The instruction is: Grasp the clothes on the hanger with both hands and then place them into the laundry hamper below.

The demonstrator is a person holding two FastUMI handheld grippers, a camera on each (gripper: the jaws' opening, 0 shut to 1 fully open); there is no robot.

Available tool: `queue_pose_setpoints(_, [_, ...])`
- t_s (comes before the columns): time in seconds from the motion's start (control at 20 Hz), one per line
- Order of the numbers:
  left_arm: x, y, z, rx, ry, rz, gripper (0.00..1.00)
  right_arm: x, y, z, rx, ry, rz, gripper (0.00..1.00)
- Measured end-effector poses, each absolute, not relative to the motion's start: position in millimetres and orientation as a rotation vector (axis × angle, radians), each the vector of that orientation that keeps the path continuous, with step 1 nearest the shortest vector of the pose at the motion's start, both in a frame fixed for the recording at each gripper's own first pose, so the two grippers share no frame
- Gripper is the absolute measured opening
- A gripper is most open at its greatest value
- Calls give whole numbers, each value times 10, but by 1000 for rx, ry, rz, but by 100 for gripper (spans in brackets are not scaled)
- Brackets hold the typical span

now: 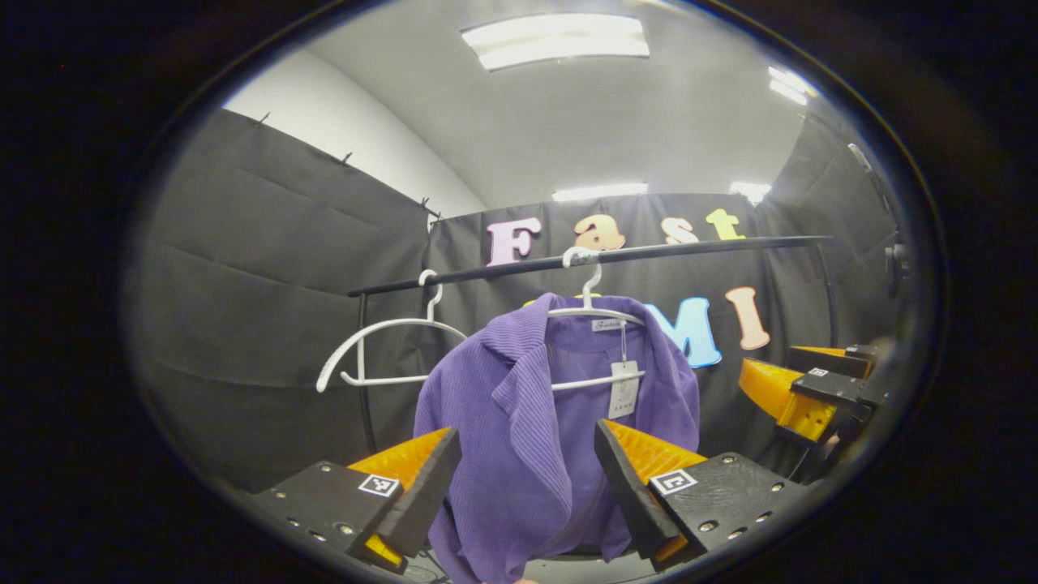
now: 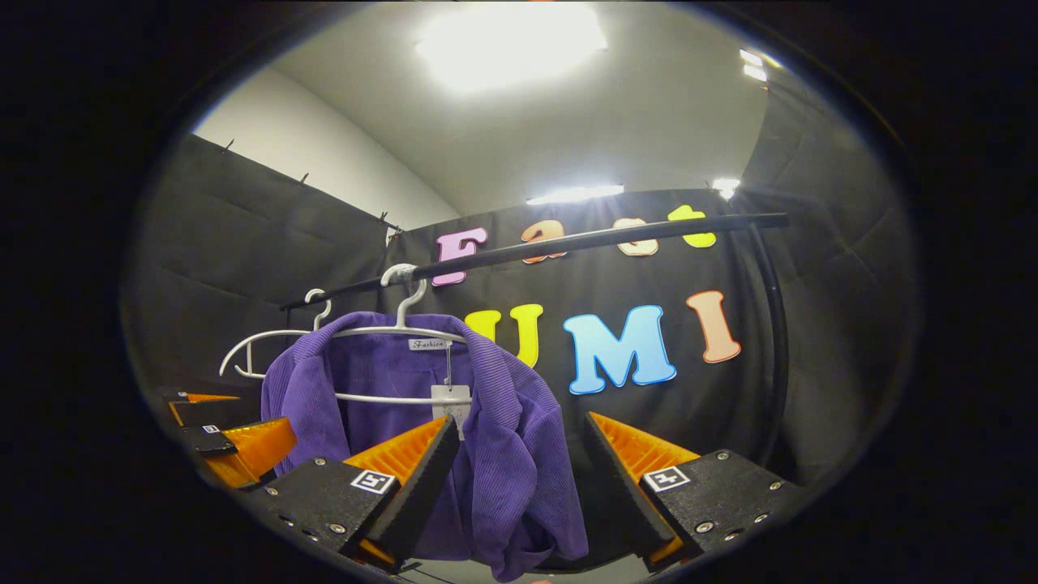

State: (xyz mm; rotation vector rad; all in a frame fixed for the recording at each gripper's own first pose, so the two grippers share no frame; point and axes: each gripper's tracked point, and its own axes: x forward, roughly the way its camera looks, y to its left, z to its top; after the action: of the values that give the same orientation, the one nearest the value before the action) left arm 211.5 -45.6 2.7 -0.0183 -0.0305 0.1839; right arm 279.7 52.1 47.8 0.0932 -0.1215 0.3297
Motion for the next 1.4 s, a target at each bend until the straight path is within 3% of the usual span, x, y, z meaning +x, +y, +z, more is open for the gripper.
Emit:
queue_pose_setpoints(0.05, [2183,-460,1,-17,-26,191,95,2889,571,459,99,-121,342,95])
queue_pose_setpoints(0.1, [2244,-450,-30,-13,-25,200,100,2971,609,447,104,-121,352,95])
queue_pose_setpoints(0.15, [2298,-450,-57,-8,-23,207,95,3030,651,420,107,-119,362,95])
queue_pose_setpoints(0.35, [2536,-417,-180,19,-13,243,95,3301,867,268,129,-80,407,94])
queue_pose_setpoints(0.4, [2582,-416,-205,19,-13,251,100,3362,917,221,135,-68,419,94])
queue_pose_setpoints(0.6, [2722,-365,-320,7,-8,282,95,3617,1115,-9,145,-13,450,95])
queue_pose_setpoints(0.65, [2755,-356,-353,10,-1,291,100,3689,1160,-69,148,-2,451,94])
queue_pose_setpoints(0.95, [2951,-233,-459,23,19,329,95,4027,1270,-388,105,52,397,94])
queue_pose_setpoints(1.15, [2981,-234,-466,38,18,329,100,4084,1327,-441,54,39,390,83])
queue_pose_setpoints(1.3, [2979,-210,-550,42,39,336,58,4102,1373,-472,61,63,393,68])
queue_pose_setpoints(1.35, [2984,-187,-565,41,48,344,58,4121,1391,-491,60,72,396,66])
queue_pose_setpoints(1.4, [2983,-177,-586,36,54,348,67,4140,1416,-509,52,79,404,64])
